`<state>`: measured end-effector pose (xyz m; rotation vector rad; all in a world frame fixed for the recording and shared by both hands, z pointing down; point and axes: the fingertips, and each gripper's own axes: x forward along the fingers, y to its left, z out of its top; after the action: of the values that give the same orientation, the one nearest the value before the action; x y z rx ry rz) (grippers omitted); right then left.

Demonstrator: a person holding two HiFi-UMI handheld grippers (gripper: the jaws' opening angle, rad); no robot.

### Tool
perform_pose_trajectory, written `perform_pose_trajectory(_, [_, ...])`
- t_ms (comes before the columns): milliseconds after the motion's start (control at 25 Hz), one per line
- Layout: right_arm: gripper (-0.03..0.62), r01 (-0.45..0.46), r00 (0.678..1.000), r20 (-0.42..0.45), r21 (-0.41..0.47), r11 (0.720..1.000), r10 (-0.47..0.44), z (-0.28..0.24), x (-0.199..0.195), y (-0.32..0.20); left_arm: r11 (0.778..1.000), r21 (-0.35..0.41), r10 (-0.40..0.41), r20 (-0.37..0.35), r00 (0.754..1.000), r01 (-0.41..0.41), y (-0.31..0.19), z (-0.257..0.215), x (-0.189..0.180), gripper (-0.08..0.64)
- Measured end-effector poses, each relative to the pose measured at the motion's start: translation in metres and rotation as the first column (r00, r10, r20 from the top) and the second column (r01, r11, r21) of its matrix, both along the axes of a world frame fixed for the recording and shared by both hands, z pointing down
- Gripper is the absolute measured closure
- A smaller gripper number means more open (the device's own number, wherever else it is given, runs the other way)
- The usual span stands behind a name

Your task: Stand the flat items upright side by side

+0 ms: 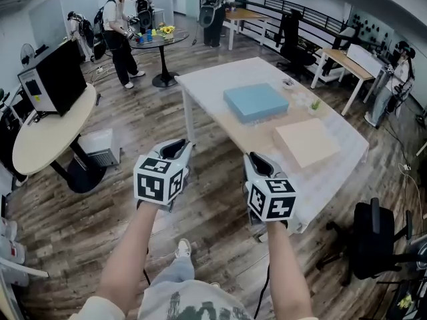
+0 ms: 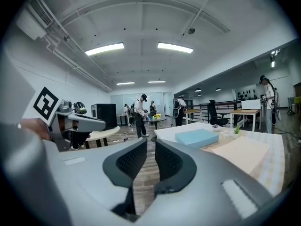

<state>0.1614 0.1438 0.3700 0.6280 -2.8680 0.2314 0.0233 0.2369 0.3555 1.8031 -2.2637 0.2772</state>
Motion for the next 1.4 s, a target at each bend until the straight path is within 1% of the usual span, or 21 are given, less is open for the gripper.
perform_pose_trajectory(240, [0.494,-0.012,1.0,-0.009,-0.024,1.0,0.011,0.01,-0.043,-0.028,1.0,-0.006,0.018,-0.013,1.0,-0.018,-0.035,0.01,-0.044,0.443])
perform_pose_trajectory(360, [0.469,-0.027,1.0,-0.017,-0.032,0.999,0.026,0.012,-0.066,-0.044,1.0,0.003,0.031,-0.035,0.999,-0.031,-0.054,0.01,-0.07,0.425])
perform_pose_trajectory(480, [0.448,-0.041,0.999,-0.024,-0.036,0.999,0.04,0.011,-0.09,-0.057,0.998,0.013,0.057,-0.058,0.997,-0.056,-0.073,0.01,-0.096,0.42])
perform_pose_trajectory(600, [0.431,-0.052,0.998,-0.029,-0.045,0.998,0.051,0.012,-0.113,-0.067,0.997,0.002,0.082,-0.057,0.995,-0.082,-0.089,0.014,-0.121,0.396])
perform_pose_trajectory(680, [0.416,-0.067,0.997,-0.029,-0.051,0.996,0.066,0.012,-0.126,-0.075,0.995,-0.003,0.104,-0.057,0.993,-0.104,-0.1,0.015,-0.136,0.396])
perform_pose_trajectory(720, [0.408,-0.077,0.997,-0.03,-0.053,0.996,0.075,0.011,-0.132,-0.08,0.993,-0.004,0.114,-0.058,0.992,-0.114,-0.106,0.016,-0.144,0.394])
perform_pose_trajectory(800, [0.39,-0.093,0.995,-0.033,-0.052,0.994,0.091,0.01,-0.145,-0.088,0.992,-0.002,0.127,-0.065,0.99,-0.127,-0.115,0.016,-0.159,0.367])
perform_pose_trajectory(880, [0.368,-0.103,0.994,-0.035,-0.048,0.994,0.101,0.008,-0.157,-0.095,0.991,0.003,0.135,-0.074,0.988,-0.135,-0.124,0.016,-0.172,0.365])
perform_pose_trajectory(960, [0.359,-0.107,0.994,-0.037,-0.048,0.993,0.106,0.006,-0.168,-0.101,0.989,0.006,0.146,-0.082,0.986,-0.146,-0.132,0.016,-0.183,0.365])
perform_pose_trajectory(1040, [0.353,-0.111,0.993,-0.044,-0.048,0.993,0.109,0.007,-0.179,-0.105,0.987,0.005,0.159,-0.089,0.983,-0.159,-0.14,0.017,-0.193,0.342])
perform_pose_trajectory(1400, [0.345,-0.138,0.989,-0.057,-0.056,0.989,0.135,0.016,-0.215,-0.124,0.98,0.001,0.197,-0.098,0.975,-0.198,-0.168,0.028,-0.225,0.342])
